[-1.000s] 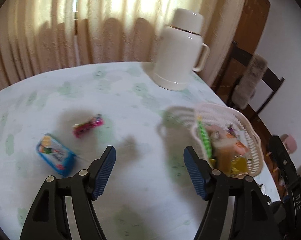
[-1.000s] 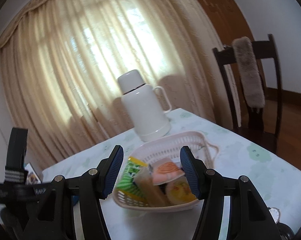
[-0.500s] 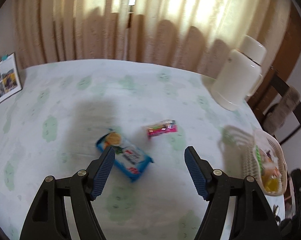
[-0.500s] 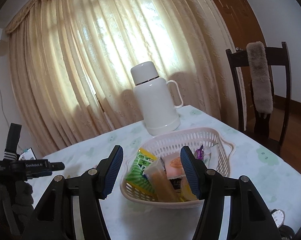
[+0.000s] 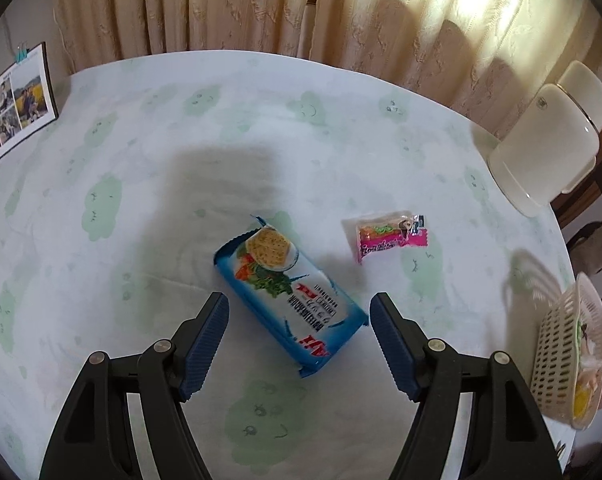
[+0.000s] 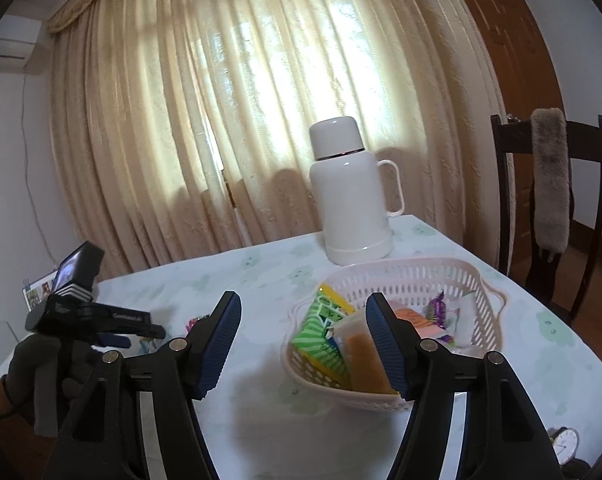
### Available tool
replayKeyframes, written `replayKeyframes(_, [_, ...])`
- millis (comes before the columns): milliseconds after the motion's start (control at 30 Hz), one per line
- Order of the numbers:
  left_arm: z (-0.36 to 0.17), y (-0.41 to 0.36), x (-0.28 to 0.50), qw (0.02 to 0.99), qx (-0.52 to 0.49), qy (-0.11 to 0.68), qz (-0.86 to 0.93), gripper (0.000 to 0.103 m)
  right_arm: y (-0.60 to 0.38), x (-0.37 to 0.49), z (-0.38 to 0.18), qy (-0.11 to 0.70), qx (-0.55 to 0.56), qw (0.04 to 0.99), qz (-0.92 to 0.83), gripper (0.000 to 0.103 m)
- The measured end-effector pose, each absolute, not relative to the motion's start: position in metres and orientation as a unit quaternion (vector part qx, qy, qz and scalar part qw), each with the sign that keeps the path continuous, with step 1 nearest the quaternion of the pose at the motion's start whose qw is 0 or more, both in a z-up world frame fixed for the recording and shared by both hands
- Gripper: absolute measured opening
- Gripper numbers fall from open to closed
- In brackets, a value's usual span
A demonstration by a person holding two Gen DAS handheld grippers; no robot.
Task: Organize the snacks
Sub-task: 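Move the left gripper to the blue cracker box and grasp it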
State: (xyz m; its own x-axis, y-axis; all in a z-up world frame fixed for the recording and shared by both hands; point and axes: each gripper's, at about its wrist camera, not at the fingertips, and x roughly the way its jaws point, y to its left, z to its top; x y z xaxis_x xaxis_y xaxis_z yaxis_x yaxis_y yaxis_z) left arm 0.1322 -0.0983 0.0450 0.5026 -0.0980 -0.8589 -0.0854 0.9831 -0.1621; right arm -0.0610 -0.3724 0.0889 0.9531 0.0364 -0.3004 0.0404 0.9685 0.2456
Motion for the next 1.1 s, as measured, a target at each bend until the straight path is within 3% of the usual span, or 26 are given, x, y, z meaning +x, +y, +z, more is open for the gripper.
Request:
replayKeyframes(333, [0.027, -0.101, 0.149, 0.854, -0.09, 0.512, 0.016, 0.069, -0.368, -0.06, 0.087, 0.156, 0.121, 0.98, 0.002, 0.066])
replayKeyframes(500, [0.025, -0.091, 0.147, 0.851, -0.092, 0.517, 0.017, 0.076, -0.367, -0.06, 0.087, 0.159, 0.12, 0.98, 0.0, 0.066])
replayKeyframes(1100, [0.026, -0.076, 0.14, 0.861, -0.053, 0.506, 0.022, 0.075, -0.364, -0.057, 0.084, 0.165, 0.111, 0.98, 0.001, 0.066])
